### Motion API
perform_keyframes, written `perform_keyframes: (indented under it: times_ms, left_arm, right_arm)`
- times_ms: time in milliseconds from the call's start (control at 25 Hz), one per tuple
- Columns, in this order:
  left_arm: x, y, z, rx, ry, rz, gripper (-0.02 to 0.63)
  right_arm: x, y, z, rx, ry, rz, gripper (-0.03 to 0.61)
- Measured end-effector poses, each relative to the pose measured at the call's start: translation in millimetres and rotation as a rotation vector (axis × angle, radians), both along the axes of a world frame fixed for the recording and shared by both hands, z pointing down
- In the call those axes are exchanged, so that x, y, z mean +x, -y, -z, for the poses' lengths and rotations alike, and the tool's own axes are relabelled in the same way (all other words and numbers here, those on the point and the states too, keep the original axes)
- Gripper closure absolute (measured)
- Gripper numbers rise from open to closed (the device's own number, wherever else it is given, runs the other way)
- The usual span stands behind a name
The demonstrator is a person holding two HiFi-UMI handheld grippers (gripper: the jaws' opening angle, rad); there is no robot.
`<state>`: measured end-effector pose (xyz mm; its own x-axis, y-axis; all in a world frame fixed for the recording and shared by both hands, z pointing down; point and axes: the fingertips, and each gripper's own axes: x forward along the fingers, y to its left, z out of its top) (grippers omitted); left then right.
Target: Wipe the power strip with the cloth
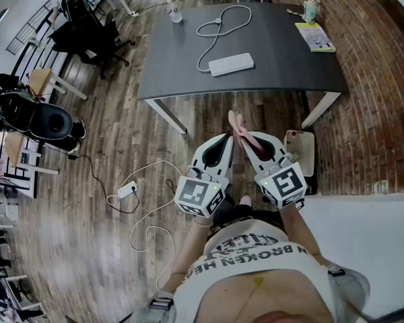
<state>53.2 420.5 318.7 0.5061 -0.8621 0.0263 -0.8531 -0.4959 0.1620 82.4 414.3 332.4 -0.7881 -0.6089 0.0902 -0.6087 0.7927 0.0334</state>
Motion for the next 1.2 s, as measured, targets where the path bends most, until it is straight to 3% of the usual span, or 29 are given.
perform_keyframes:
  times_ms: [520,1200]
  left_arm:
    - [-17.0,42.1,-13.6,-0.018,-0.026,0.018,0.608]
    - [-96.8,192.3,-19.8,-0.022,-0.044,-0.045,0.609]
  right_arm:
    - [-10.6,41.9,-14.3,-0.035,0.003,0.009,0.561]
    - [-95.4,191.3,-8.2,-0.002,-0.008,-0.042,0.561]
